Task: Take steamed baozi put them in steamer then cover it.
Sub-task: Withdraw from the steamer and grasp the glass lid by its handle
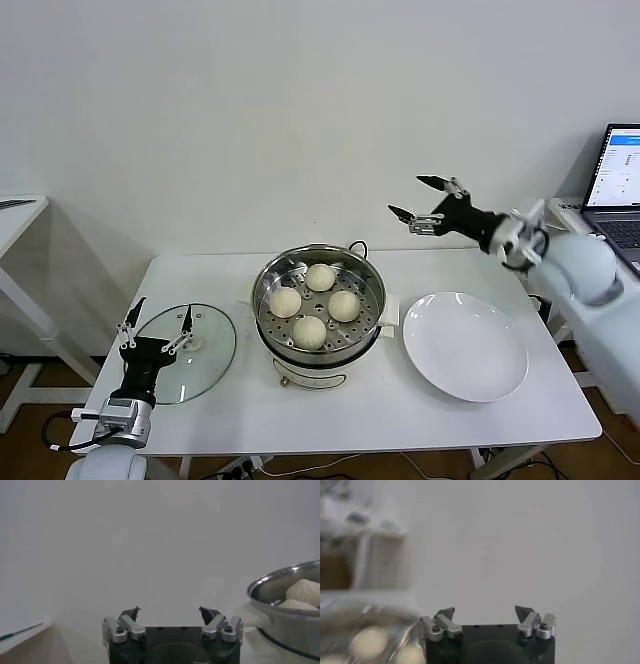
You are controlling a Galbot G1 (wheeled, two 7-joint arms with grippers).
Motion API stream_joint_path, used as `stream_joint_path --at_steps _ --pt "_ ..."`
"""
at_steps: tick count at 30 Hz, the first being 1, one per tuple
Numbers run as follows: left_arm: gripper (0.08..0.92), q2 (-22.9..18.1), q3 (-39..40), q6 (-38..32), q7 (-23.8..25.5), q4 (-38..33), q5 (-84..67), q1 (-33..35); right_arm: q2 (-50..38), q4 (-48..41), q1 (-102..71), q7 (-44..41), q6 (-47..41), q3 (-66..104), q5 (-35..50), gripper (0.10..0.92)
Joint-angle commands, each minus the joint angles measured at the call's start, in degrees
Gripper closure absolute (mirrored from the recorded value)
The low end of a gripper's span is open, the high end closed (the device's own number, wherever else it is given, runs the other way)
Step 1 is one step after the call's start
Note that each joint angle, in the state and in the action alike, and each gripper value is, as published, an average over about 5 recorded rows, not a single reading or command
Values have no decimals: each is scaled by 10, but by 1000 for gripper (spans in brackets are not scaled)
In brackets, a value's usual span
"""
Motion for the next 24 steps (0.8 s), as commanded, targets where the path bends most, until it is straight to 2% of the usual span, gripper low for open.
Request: stream_joint_path --at_steps 1,9,14,17,20,24 --pt "177 -1 2 -44 -6 16 7 -8 234 109 -422 178 180 287 -73 203" --pt "177 2 0 -62 -20 45 55 -2 358 117 -503 188 273 242 -148 203" --pt "177 13 -3 -113 -53 87 216 16 388 111 -511 188 278 233 -148 203" --pt "177 23 -12 -176 -98 142 391 19 394 109 -507 188 277 232 -148 203" --pt "177 37 -21 -227 -165 203 558 16 396 104 -501 188 277 231 -150 203" --pt "177 52 -33 -250 -241 281 720 3 398 92 -494 188 279 229 -154 203"
